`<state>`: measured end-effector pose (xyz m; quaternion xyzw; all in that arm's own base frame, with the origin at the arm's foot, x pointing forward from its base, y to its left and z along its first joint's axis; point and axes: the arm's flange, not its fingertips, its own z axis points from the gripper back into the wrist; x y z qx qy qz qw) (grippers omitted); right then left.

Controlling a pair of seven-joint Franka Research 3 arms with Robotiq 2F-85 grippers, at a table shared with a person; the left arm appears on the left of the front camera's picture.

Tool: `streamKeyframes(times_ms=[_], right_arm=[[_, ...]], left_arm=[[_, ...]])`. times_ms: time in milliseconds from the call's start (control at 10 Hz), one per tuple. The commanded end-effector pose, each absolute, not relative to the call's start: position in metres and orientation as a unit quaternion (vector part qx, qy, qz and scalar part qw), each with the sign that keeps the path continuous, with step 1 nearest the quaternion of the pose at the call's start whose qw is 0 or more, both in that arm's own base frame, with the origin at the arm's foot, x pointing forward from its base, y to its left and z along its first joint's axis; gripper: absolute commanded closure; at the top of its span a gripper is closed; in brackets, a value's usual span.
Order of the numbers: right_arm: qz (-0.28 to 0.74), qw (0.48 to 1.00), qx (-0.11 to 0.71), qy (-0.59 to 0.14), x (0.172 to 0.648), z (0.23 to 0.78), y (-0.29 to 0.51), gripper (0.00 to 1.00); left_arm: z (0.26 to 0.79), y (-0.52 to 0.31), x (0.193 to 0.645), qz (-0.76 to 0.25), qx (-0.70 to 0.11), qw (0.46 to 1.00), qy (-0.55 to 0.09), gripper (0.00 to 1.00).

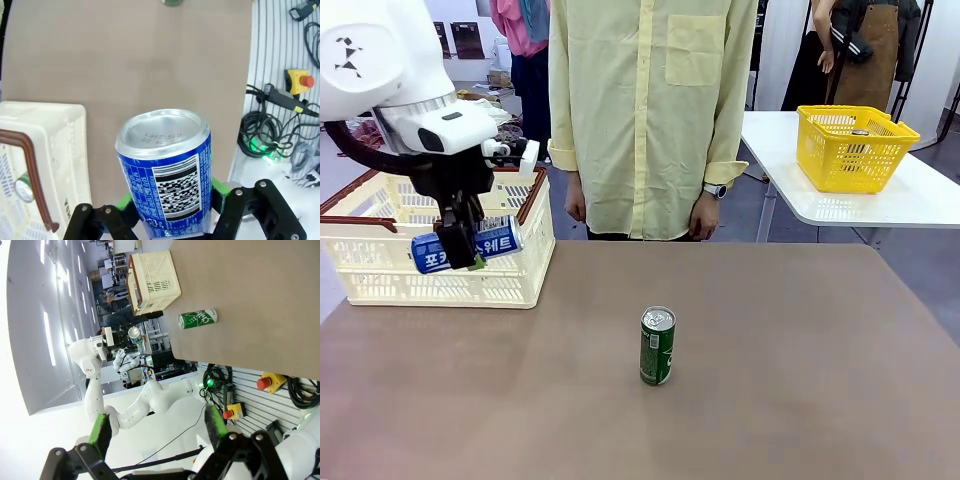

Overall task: Place the drinks into the Shopping basket.
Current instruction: Pick up one drink and place it into the Shopping basket.

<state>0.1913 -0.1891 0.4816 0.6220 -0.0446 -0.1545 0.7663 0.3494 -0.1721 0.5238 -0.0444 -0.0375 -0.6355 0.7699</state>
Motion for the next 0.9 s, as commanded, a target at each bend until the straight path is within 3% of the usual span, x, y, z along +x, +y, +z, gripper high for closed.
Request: streamKeyframes(times_ms=[0, 200, 500, 800], right_arm=[[-0.153, 0.763, 0.627, -0.049, 0.191, 0.485, -0.189, 0.0], [-0.153, 0.763, 0.627, -0.049, 0.191, 0.485, -0.189, 0.0], [-0.153, 0.763, 0.627, -0.049, 0.191, 0.485, -0.189, 0.0], [-0.153, 0.763, 0.627, -0.049, 0.191, 0.485, -0.189, 0.0]], left_arm=[[0.524, -0.173, 0.343, -0.635, -0.047, 0.77, -0.039, 1.0], [0.535, -0.151, 0.373, -0.622, -0.007, 0.782, -0.026, 1.0], [0.594, -0.06, 0.43, -0.458, 0.045, 0.886, -0.057, 1.0], [0.632, 0.036, 0.496, -0.24, -0.059, 0.965, -0.089, 1.0]])
